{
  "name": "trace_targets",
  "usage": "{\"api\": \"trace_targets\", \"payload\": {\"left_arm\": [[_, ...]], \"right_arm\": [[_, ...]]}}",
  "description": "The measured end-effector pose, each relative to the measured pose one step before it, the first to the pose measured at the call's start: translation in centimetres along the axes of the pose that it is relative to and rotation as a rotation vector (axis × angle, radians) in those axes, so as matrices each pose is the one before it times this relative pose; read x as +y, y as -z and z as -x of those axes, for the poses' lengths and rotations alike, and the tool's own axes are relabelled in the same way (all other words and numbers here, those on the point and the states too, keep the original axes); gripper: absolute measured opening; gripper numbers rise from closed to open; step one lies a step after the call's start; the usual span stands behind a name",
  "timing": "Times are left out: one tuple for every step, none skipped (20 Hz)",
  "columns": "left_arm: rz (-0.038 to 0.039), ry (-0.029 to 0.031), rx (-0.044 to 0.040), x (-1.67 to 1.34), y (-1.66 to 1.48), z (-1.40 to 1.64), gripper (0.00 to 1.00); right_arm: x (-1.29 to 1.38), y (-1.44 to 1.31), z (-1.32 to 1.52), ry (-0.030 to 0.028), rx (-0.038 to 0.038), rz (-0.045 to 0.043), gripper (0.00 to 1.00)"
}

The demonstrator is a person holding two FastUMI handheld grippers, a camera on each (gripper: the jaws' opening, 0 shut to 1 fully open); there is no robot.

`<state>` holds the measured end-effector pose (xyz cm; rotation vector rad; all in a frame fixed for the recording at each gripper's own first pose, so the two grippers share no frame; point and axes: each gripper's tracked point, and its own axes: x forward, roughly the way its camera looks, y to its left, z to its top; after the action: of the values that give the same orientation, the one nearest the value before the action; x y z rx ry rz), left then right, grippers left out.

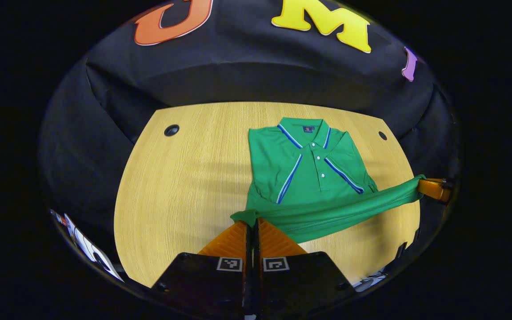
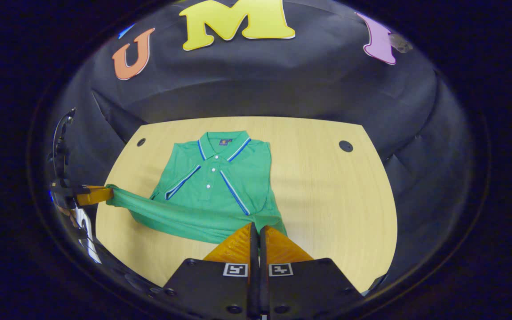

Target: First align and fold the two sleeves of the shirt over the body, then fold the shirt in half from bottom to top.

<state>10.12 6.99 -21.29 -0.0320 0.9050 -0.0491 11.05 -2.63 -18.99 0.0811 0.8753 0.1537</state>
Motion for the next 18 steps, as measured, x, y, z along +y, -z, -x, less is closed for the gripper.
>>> {"api": "trace_targets", "payload": {"left_arm": [[0.00235,-0.00231,-0.02332,-0.017,-1.197,-0.587,0.03],[0.0099,-0.00311,-0.02435,0.097,-1.092,-0.716,0.03],[0.00915,-0.00228,-0.02542,0.088,-1.145,-0.809,0.03],[0.00599,-0.00211,-0.02519,0.0,-1.099,-1.017,0.03],[0.0021,-0.00201,-0.02283,-0.014,-0.778,-1.075,0.03],[-0.00315,-0.00066,-0.01766,-0.035,-0.82,-1.103,0.03],[0.00184,-0.0033,-0.02373,0.05,-0.746,-0.923,0.03],[0.0019,0.00216,-0.01974,-0.258,-0.612,-1.055,0.03],[0.00322,0.00012,-0.02063,-0.238,-0.681,-1.106,0.03],[0.00657,-0.00131,-0.024,-0.248,-0.577,-1.105,0.03],[0.008,0.00286,-0.02188,-0.289,-0.616,-1.215,0.03],[0.00993,0.00138,-0.01844,-0.098,-0.482,-1.129,0.02],[0.00724,-0.00355,-0.01663,-0.006,-0.463,-0.972,0.03],[0.00743,-0.00208,-0.01667,0.061,-0.447,-0.997,0.02],[0.00327,0.00117,-0.01361,-0.115,-0.237,-0.814,0.03],[0.00049,-0.00358,-0.01645,0.045,-0.366,-0.859,0.02],[-0.00501,-0.00095,-0.00804,-0.021,-0.128,-0.943,0.03],[-0.01291,-0.00886,-0.00674,0.261,-0.036,-0.652,0.02]], "right_arm": [[0.222,-1.011,-0.485,0.00308,-0.01658,-0.00438,0.0],[-0.056,-0.97,-0.944,0.00334,-0.0177,-0.00773,0.0],[0.247,-1.017,-0.773,0.00352,-0.02216,-0.01535,0.0],[0.001,-0.892,-1.047,-0.00106,-0.01753,-0.0135,0.0],[-0.067,-0.95,-1.373,0.0014,-0.02186,-0.01421,0.02],[-0.162,-0.704,-1.172,0.00326,-0.01494,-0.00924,0.02],[-0.1,-0.528,-1.431,0.00498,-0.01307,-0.01216,0.0],[-0.099,-0.58,-1.071,0.0016,-0.01207,-0.00954,0.02],[-0.204,-0.614,-1.197,0.00393,-0.01969,-0.0068,0.02],[-0.02,-0.689,-1.255,-0.0034,-0.01927,-0.00515,0.02],[-0.042,-0.53,-1.191,0.0002,-0.02038,-0.00143,0.02],[-0.145,-0.405,-1.158,-0.00218,-0.01596,0.00186,0.02],[-0.022,-0.382,-1.169,-0.00297,-0.01882,-0.00033,0.02],[-0.175,-0.504,-1.077,-0.00139,-0.02189,0.00206,0.02],[-0.447,-0.15,-1.589,0.00919,-0.01811,0.00122,0.02],[-0.097,-0.457,-1.039,-0.00329,-0.01786,-0.00517,0.06],[-0.014,-0.064,-1.027,0.00146,-0.00534,0.00149,0.02],[-0.119,-0.029,-0.995,0.00144,-0.0046,0.00249,0.02]]}}
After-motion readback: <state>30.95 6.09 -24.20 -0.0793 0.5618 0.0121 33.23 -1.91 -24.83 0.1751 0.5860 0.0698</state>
